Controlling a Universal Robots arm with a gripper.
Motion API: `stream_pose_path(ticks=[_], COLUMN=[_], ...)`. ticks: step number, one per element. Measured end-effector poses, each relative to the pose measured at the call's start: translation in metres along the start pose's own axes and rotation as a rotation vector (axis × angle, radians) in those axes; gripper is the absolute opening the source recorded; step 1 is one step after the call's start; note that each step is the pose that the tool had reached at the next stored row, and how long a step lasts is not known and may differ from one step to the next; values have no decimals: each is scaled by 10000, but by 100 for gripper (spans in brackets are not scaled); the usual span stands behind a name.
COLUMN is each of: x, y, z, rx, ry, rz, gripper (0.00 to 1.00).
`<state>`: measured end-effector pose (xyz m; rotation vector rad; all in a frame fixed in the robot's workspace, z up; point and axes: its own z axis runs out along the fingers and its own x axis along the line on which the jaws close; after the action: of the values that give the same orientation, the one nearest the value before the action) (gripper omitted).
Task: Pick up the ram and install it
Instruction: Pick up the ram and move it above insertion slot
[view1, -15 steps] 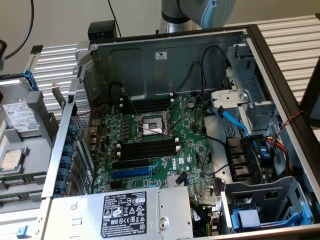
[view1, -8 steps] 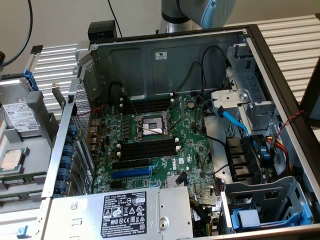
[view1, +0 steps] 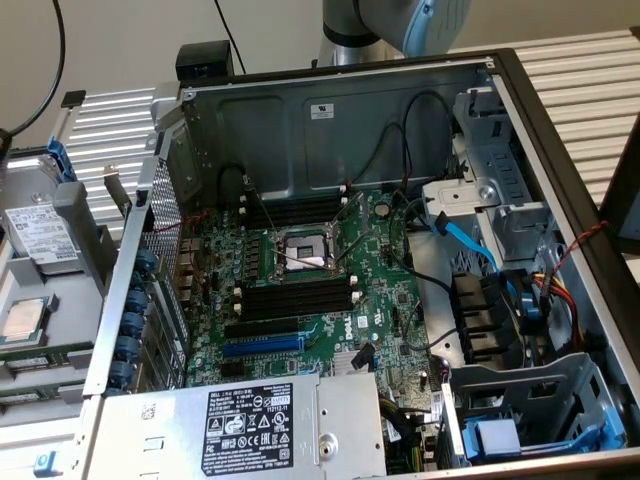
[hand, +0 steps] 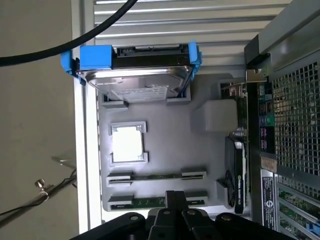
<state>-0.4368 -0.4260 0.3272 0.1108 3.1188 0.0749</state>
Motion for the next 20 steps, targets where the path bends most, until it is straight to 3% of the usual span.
stream_pose_path(ticks=[7, 10, 15, 20], x=[-20, -24, -25, -25], y=[-311, -390, -434, -438], z=[113, 164, 253, 343], rx=[0, 0, -2, -17], ry=[1, 1, 7, 52], rz=[0, 0, -125, -940], gripper=[11, 11, 11, 11])
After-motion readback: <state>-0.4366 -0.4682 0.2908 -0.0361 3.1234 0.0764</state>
